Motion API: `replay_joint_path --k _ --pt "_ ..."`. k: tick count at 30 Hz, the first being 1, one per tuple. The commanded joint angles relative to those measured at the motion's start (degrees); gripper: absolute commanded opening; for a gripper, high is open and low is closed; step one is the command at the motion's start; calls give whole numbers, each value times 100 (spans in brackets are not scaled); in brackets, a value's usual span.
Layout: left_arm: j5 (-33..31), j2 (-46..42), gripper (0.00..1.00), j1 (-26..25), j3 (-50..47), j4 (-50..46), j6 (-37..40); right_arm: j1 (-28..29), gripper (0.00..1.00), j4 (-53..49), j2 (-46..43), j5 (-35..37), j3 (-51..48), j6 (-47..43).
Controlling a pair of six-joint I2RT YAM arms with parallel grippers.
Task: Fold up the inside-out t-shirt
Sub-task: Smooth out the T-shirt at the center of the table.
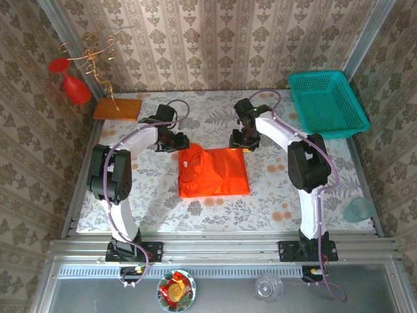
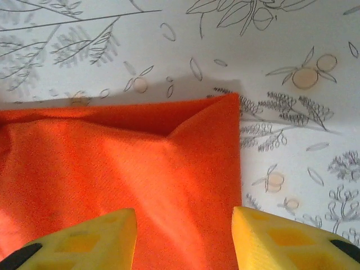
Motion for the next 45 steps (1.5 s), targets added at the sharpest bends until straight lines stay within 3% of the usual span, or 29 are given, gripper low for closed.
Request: replay_joint_path --k 1,8,13,23,28,31,33,38,41,45 --pt "-32 88 29 -23 -104 -33 58 -50 49 -336 393 135 347 -336" --pt "-358 134 0 88 -254 -48 166 -216 41 -366 739 444 390 -220" --pt "-357 206 0 315 -406 43 241 -377 37 -142 683 495 -1 -73" --pt "-276 634 0 461 7 -142 438 -411 42 -158 410 457 -118 -28" --pt "-296 -229 21 404 -54 -161 322 -384 45 -151 -342 214 -483 -29" --pt "-276 -672 24 243 -119 -430 330 -312 45 -92 -794 -116 -840 4" --pt "-199 -921 21 64 -288 -523 314 -233 44 97 -1048 -557 -1149 70" --pt "477 -1369 1 -451 -966 -217 -115 165 42 493 -1310 -1817 -1648 241" --pt "559 -1562 0 -888 -1353 -26 -332 454 41 704 -1337 -2216 -1897 344" --pt "664 -1618 0 -1060 -1904 142 -301 616 40 1139 -1486 -2440 -2443 633"
